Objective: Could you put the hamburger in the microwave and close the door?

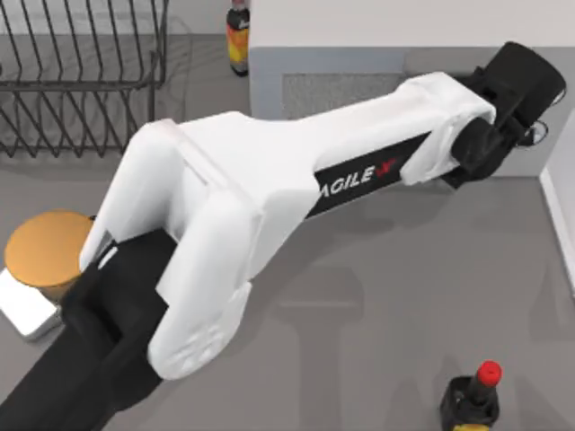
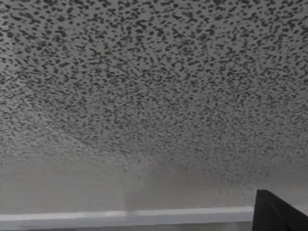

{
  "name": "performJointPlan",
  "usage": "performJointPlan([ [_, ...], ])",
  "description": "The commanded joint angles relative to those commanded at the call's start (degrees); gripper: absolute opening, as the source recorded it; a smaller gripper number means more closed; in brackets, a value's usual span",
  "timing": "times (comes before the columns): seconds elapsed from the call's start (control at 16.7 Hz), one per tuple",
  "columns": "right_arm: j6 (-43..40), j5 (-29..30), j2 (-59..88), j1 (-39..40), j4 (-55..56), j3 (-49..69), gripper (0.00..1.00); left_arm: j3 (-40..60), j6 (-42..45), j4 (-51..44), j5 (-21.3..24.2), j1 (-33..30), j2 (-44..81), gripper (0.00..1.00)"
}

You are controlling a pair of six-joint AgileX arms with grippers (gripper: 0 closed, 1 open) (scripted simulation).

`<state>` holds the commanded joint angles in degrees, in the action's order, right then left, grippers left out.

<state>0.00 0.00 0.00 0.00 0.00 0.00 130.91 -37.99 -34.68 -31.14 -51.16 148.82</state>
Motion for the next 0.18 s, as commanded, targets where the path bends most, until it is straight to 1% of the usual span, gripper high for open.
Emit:
performJointPlan([
  [0.18, 0.0, 0.0, 0.0, 0.0, 0.0, 0.0, 1.00, 3.1, 1.3, -0.9, 0.8, 1.3, 2.2, 0.00],
])
